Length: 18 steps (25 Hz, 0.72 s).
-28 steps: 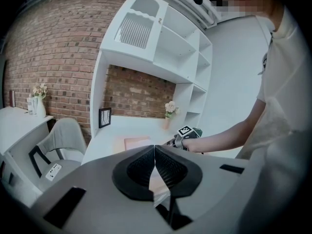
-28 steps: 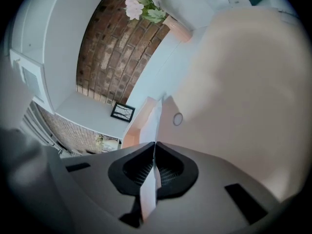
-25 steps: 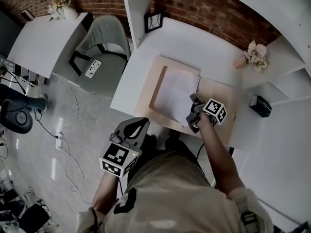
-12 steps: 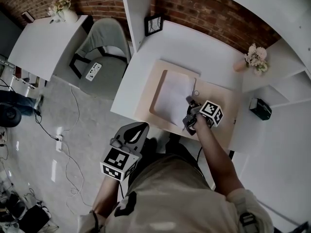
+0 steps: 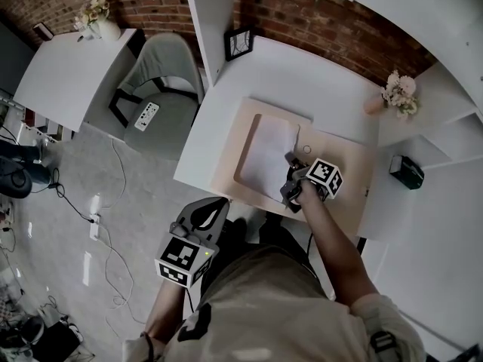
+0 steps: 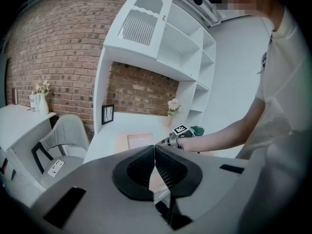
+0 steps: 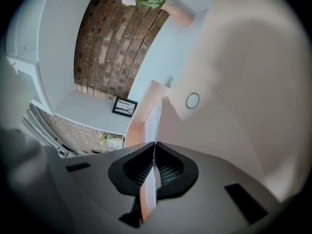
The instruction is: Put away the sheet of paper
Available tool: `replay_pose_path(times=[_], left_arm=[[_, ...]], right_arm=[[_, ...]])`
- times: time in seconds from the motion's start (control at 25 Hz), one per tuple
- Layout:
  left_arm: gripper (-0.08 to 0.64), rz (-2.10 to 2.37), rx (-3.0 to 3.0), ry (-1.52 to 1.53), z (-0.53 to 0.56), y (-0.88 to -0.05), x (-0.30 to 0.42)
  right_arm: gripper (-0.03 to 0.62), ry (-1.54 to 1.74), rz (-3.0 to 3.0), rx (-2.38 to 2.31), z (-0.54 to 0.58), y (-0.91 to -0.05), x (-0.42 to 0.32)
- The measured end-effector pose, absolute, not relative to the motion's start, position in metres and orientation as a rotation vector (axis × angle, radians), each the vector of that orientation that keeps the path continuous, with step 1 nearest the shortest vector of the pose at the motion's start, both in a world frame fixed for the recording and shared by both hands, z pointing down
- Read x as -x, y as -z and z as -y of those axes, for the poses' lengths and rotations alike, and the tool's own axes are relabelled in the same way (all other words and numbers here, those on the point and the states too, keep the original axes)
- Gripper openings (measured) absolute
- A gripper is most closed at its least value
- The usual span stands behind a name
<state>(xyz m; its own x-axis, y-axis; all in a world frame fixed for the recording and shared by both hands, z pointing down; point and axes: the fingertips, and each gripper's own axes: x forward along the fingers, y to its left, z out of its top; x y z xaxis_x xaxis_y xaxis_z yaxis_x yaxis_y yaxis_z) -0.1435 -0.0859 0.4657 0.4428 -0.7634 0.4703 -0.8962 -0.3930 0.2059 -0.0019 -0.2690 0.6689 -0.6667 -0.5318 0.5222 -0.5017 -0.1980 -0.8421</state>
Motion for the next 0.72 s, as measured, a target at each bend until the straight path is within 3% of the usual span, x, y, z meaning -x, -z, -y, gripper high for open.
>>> replay_pose_path(times=[0.72], left_arm=[[0.017,1.413,-2.251,-0.424,0.086,-0.468,0.152]], right_arm=[[0.029,2.073,-2.047,1.215,0.269,-0.673,0.026]])
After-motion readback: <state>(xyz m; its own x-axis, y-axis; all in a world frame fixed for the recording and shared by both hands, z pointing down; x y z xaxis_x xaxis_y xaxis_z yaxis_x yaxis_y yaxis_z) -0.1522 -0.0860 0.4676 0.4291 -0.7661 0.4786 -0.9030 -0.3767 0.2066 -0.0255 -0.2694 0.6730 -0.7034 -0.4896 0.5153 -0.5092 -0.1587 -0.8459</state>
